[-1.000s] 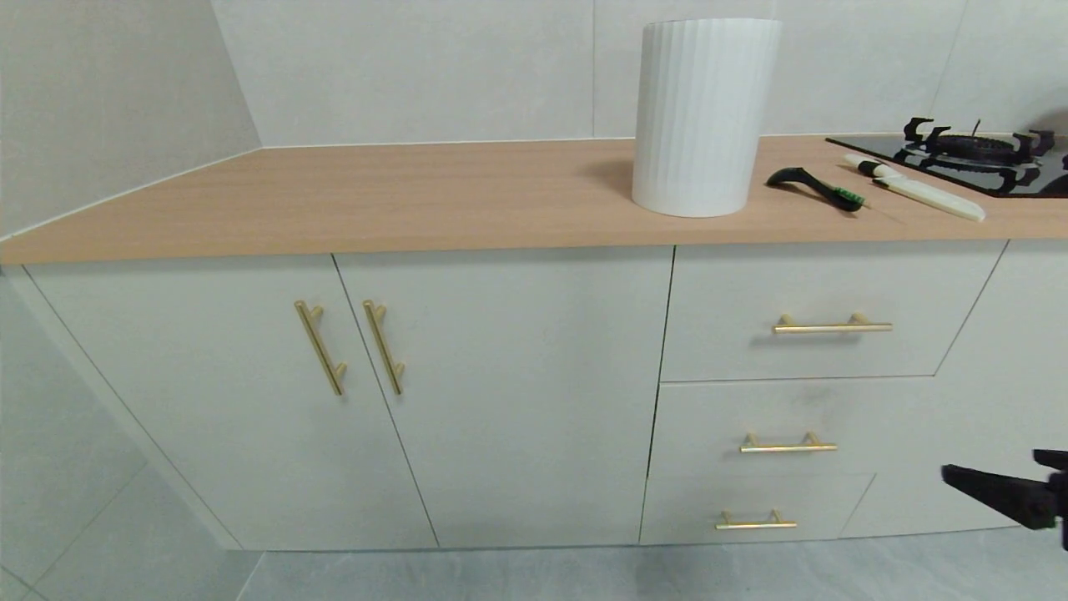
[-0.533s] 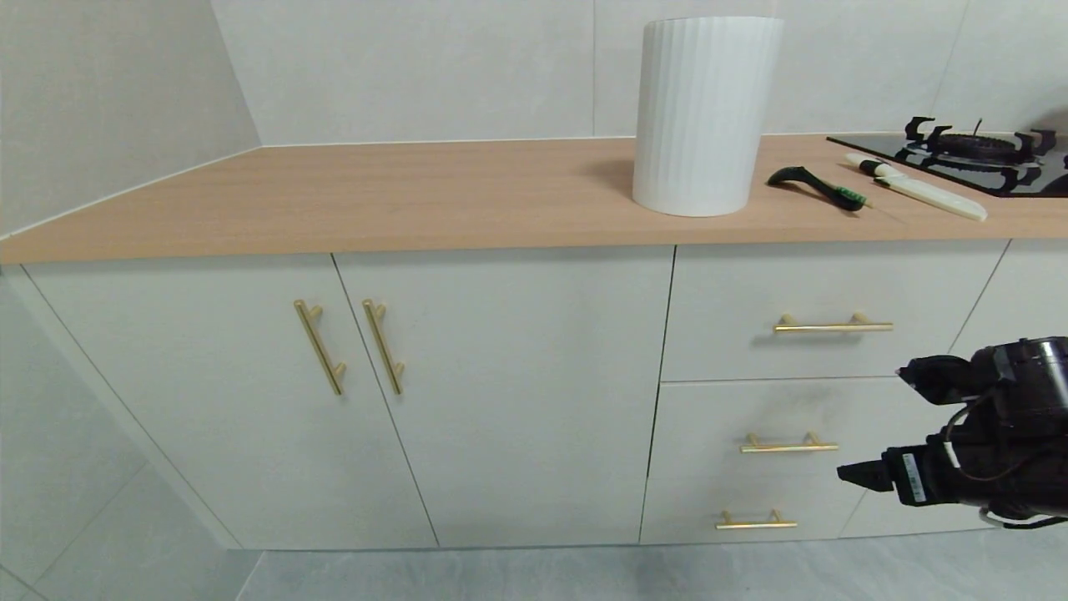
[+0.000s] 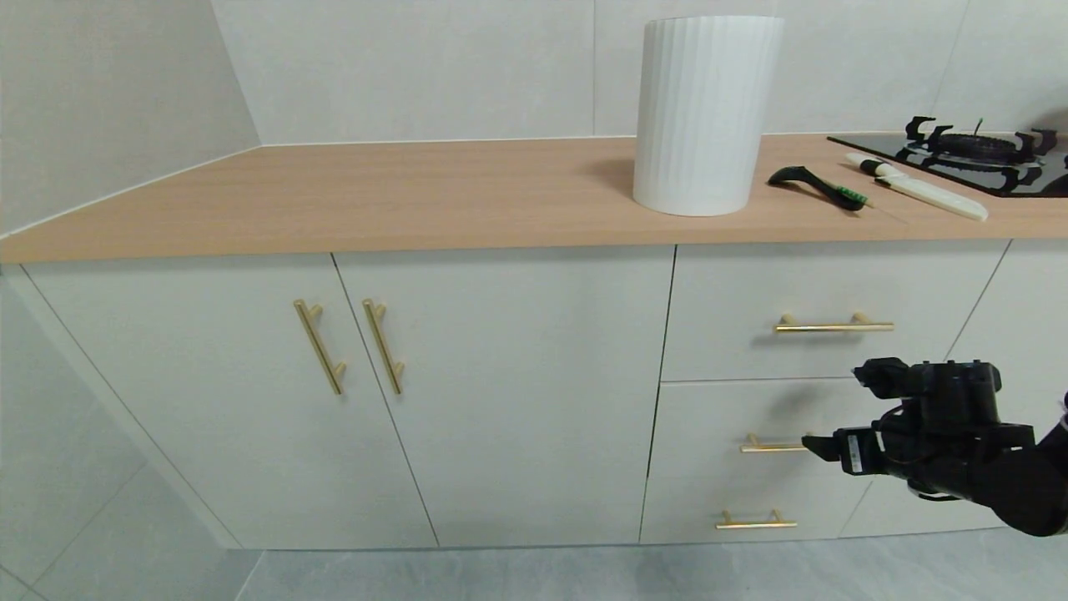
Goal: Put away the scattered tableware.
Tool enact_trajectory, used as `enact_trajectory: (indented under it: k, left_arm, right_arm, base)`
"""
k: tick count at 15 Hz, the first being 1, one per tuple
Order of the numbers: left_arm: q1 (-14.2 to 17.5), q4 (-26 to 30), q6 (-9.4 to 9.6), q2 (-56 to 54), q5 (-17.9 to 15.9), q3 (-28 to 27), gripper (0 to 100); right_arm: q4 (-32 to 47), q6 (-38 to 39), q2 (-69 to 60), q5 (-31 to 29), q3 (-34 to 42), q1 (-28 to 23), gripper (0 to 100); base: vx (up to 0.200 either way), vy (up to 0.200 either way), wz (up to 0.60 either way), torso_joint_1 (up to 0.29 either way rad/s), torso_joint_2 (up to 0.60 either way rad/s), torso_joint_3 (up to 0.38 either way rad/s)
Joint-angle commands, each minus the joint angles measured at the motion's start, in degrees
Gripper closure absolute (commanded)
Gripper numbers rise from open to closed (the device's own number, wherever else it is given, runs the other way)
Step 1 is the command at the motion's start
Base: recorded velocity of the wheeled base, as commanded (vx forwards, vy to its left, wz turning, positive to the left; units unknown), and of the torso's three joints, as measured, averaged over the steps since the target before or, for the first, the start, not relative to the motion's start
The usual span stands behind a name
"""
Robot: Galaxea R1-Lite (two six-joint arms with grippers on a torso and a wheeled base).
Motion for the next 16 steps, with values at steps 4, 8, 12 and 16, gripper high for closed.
enact_trajectory:
  k: [4, 8, 12, 16]
  left_arm:
    - [0.0, 0.0, -0.01, 0.0, 0.0, 0.0, 0]
    - [0.0, 0.0, -0.01, 0.0, 0.0, 0.0, 0]
    - [0.0, 0.0, -0.01, 0.0, 0.0, -0.1, 0]
    - [0.0, 0.0, -0.01, 0.0, 0.0, 0.0, 0]
  right_arm:
    - [-1.4, -0.4, 10.2, -1.0, -6.0, 0.1, 0]
    - [-13.4, -1.2, 16.8, -2.9, -5.8, 0.3, 0]
    - [-15.1, -1.1, 18.2, -3.1, -6.8, 0.3, 0]
    - [-19.2, -1.2, 21.2, -4.8, -7.2, 0.4, 0]
  base:
    - [0.0, 0.0, 0.0, 0.0, 0.0, 0.0]
    - [0.0, 0.0, 0.0, 0.0, 0.0, 0.0]
    - [0.0, 0.0, 0.0, 0.0, 0.0, 0.0]
    - [0.0, 0.0, 0.0, 0.0, 0.0, 0.0]
